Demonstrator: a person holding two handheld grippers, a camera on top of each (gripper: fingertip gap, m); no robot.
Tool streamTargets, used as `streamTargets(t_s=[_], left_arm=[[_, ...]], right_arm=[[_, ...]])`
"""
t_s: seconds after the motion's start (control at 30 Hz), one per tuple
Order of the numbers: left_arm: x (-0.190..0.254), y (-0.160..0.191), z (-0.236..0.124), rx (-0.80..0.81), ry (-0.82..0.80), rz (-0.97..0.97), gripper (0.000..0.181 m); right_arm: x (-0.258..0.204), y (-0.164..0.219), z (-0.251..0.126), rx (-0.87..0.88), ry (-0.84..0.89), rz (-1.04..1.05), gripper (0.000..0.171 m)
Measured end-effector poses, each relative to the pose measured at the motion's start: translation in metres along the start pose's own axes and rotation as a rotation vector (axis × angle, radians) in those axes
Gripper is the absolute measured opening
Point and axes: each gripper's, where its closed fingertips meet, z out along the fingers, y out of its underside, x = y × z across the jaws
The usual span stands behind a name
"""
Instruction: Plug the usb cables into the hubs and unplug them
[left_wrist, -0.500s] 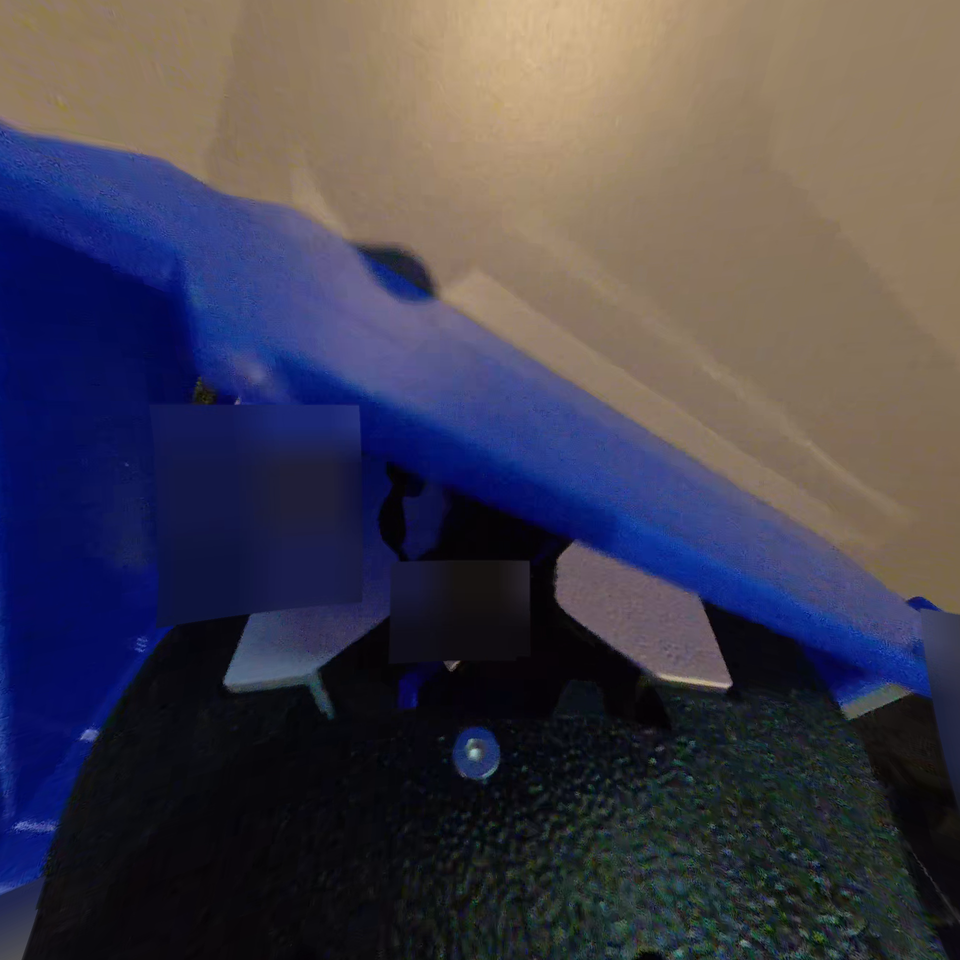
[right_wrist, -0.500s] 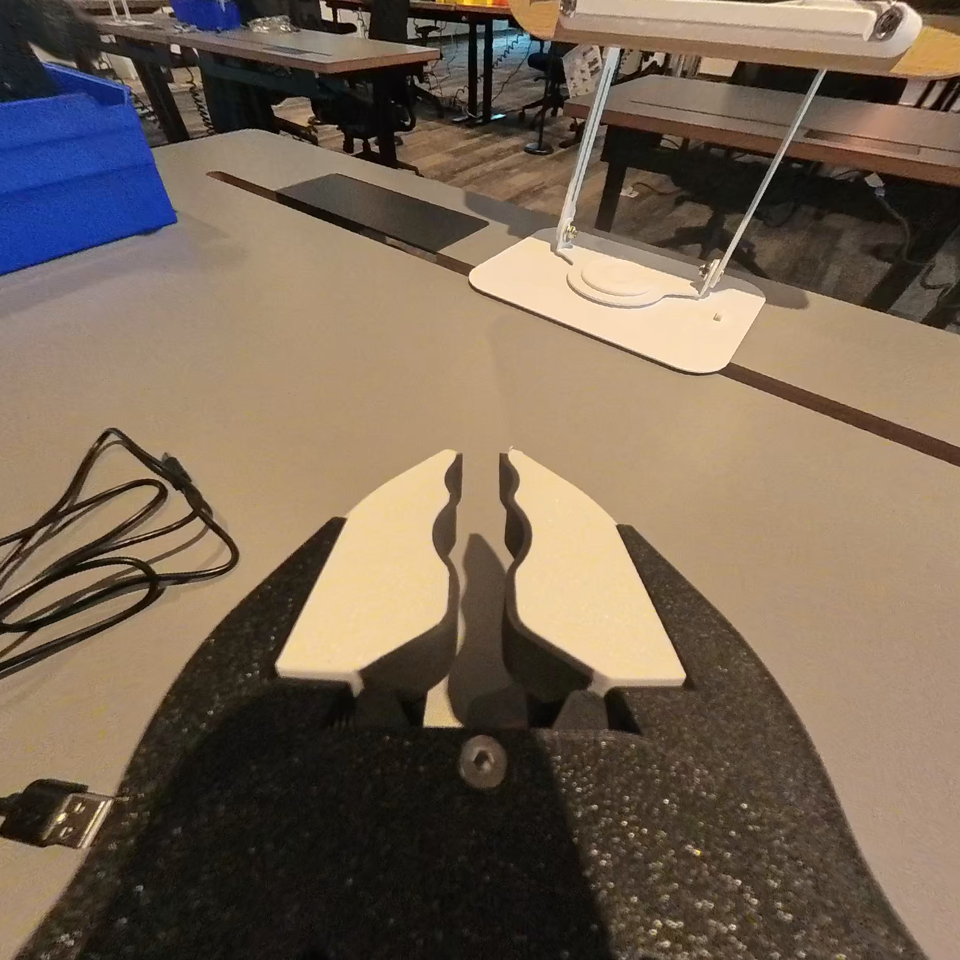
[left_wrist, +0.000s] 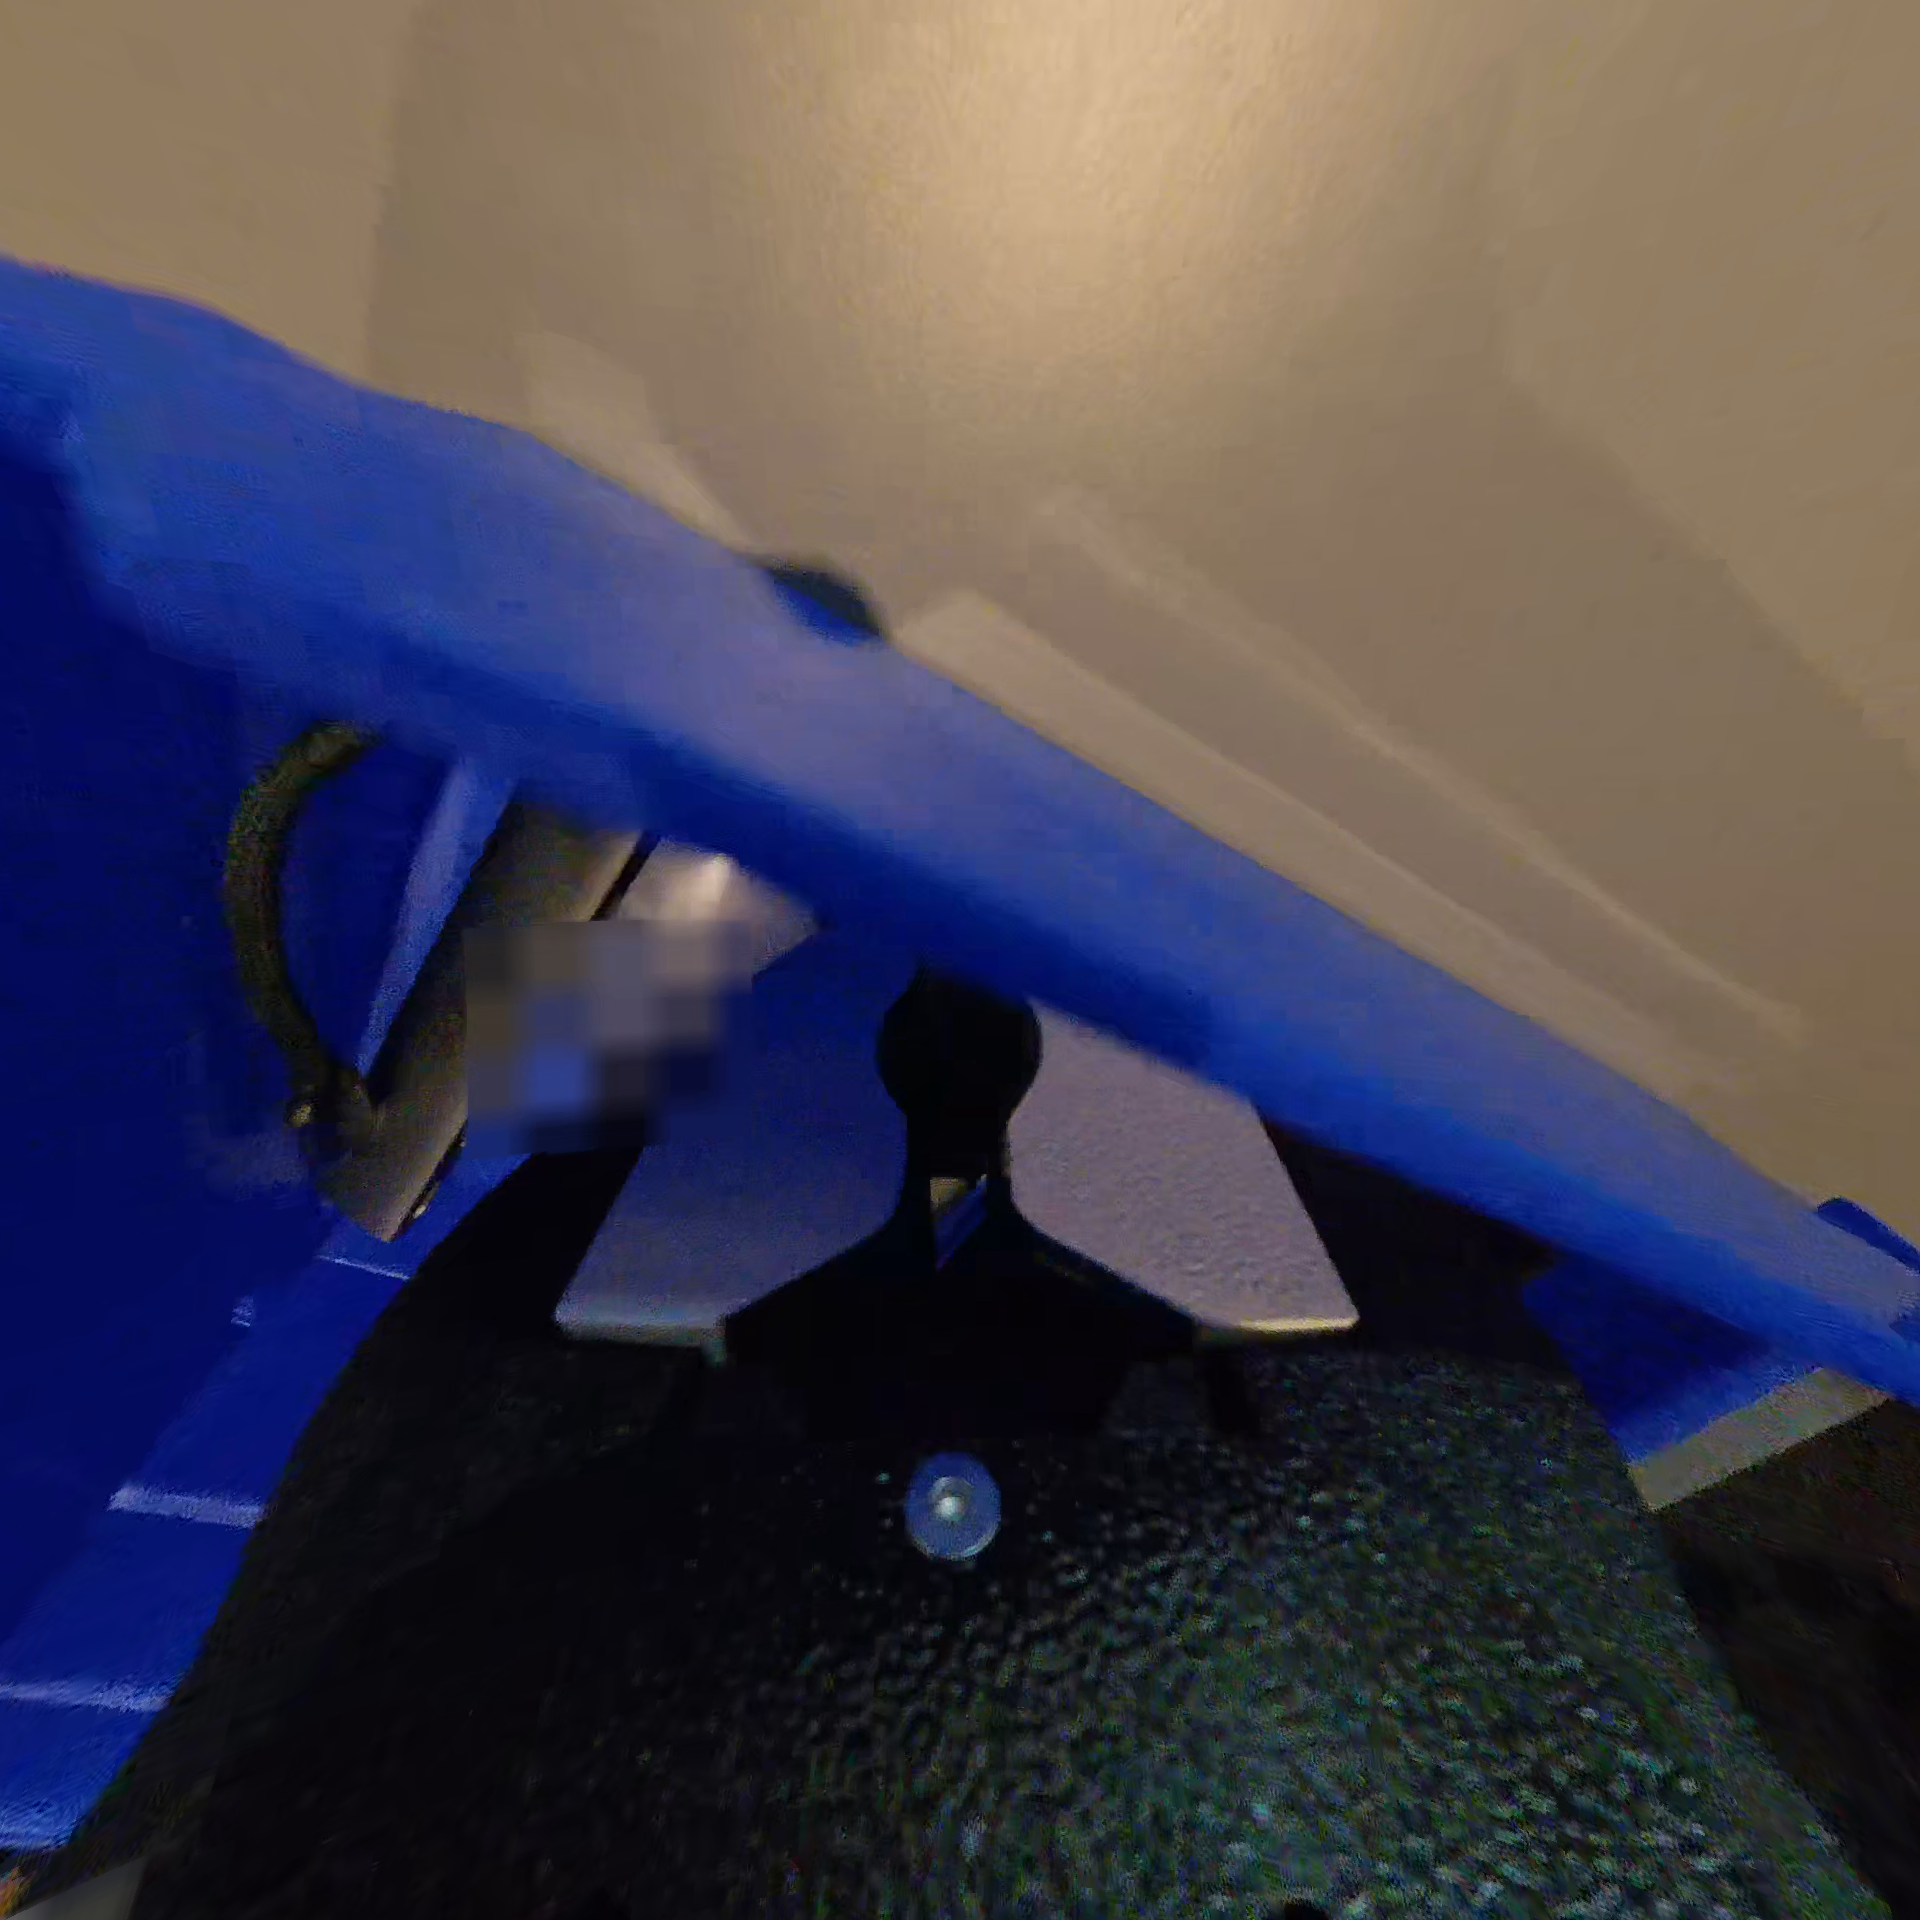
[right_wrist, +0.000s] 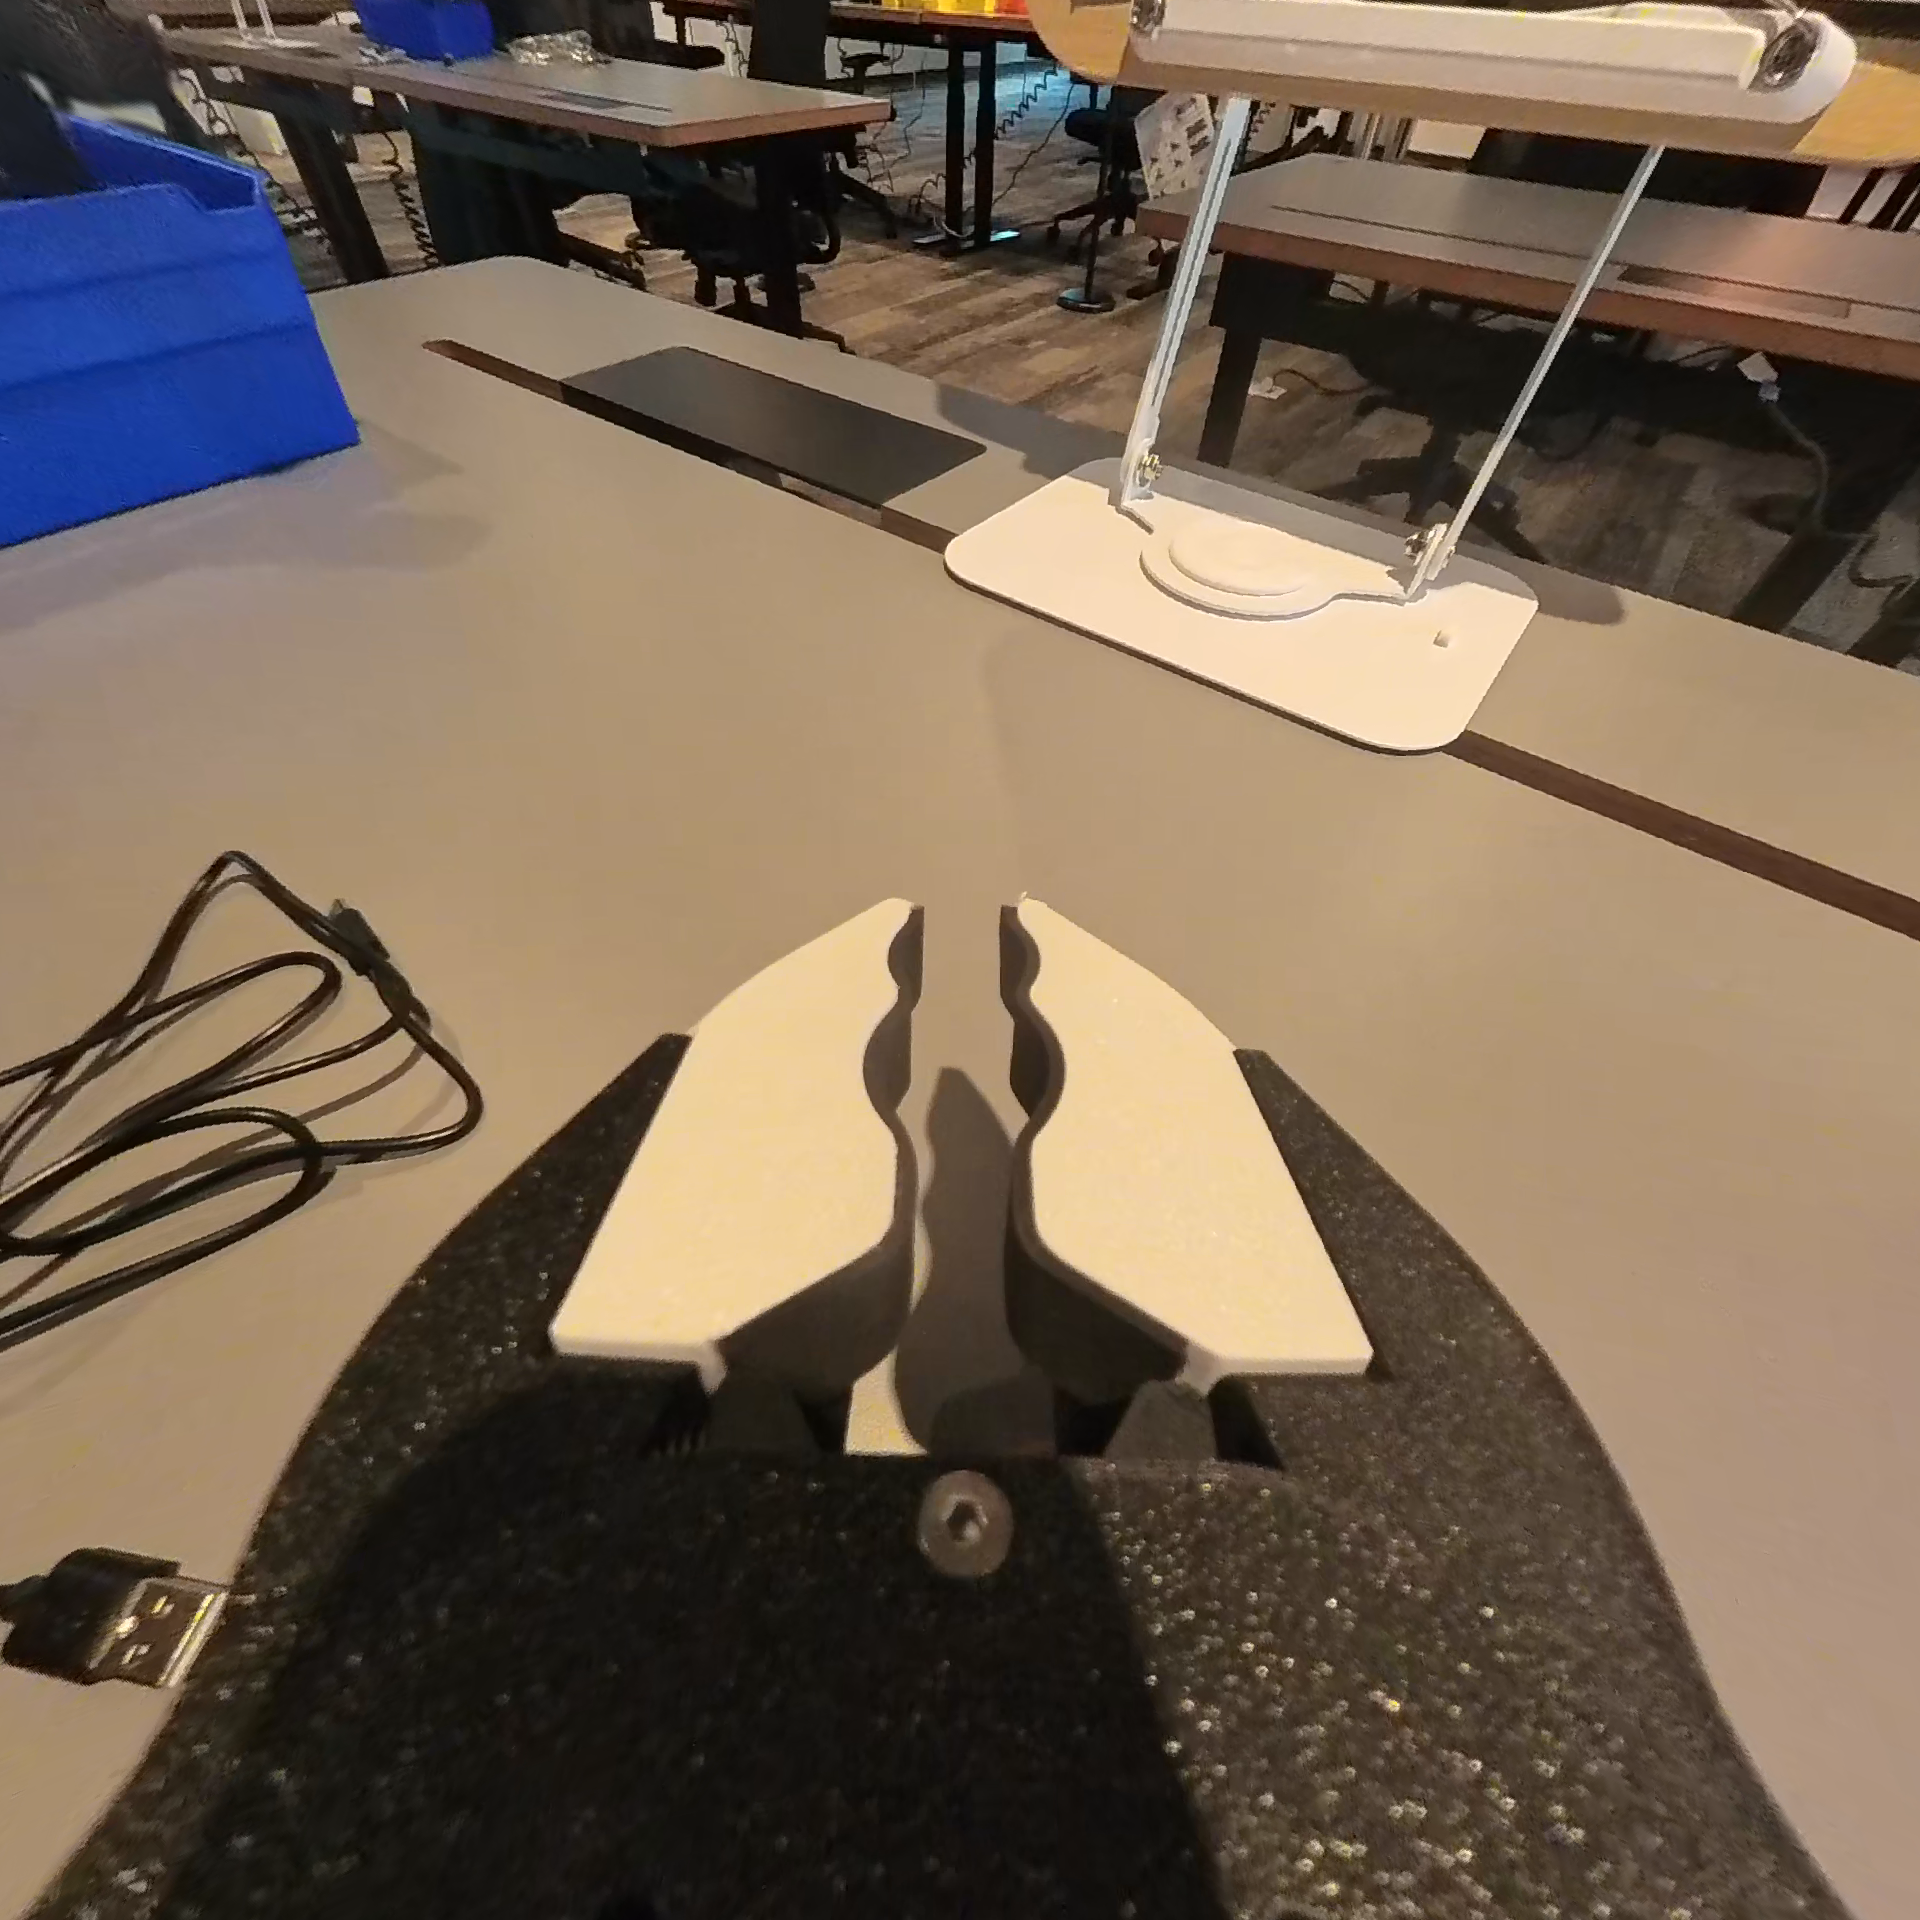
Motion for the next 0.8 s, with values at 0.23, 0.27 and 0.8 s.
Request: streamTargets(t_s=[0.23, 0.27, 0.8], left_arm=[[-0.004, -0.003, -0.028, 0.258, 0.058, -0.102, 0.007], [-0.005, -0.003, -0.033, 0.286, 0.061, -0.113, 0.007], [0.007, -0.002, -0.077, 0.536, 0.117, -0.116, 0.004]], right_arm=[[0.001, 0.0, 0.0, -0.001, 0.0, 0.004, 0.014], [0.0, 0.0, 0.0, -0.001, 0.001, 0.003, 0.014], [0.001, -0.001, -0.001, 0.005, 0.003, 0.002, 0.015]])
